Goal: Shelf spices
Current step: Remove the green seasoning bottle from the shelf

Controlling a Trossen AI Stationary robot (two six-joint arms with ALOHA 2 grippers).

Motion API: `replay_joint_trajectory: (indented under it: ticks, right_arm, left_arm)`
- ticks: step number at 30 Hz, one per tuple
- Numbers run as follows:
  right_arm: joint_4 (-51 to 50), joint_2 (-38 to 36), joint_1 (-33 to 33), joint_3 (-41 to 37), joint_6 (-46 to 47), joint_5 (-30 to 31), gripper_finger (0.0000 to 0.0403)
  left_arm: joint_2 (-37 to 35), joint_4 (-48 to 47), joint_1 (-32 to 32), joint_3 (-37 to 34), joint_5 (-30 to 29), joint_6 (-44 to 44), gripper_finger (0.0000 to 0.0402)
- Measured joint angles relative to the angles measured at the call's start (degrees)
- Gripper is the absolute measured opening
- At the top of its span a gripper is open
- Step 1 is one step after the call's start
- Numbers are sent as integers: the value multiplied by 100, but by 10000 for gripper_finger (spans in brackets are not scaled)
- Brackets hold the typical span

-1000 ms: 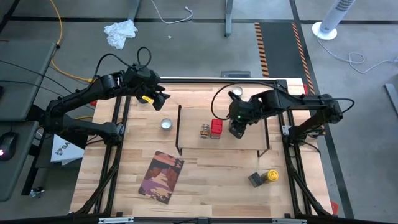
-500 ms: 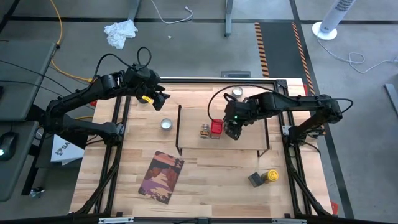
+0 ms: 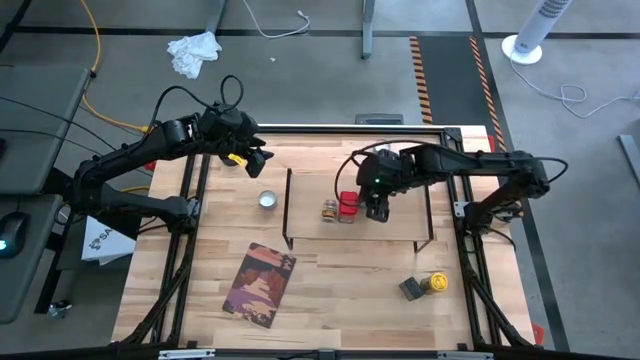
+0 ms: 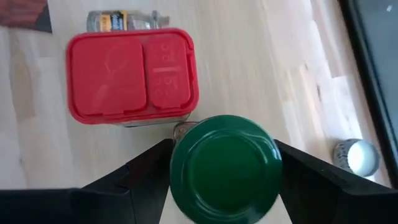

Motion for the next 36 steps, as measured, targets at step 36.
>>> replay_joint_trajectory:
  ticks: [36]
  right_arm:
    - [-1737,-916,3787,4,5327,397,184]
  left_arm:
    - [72,1265,16,0,-237,-244,221]
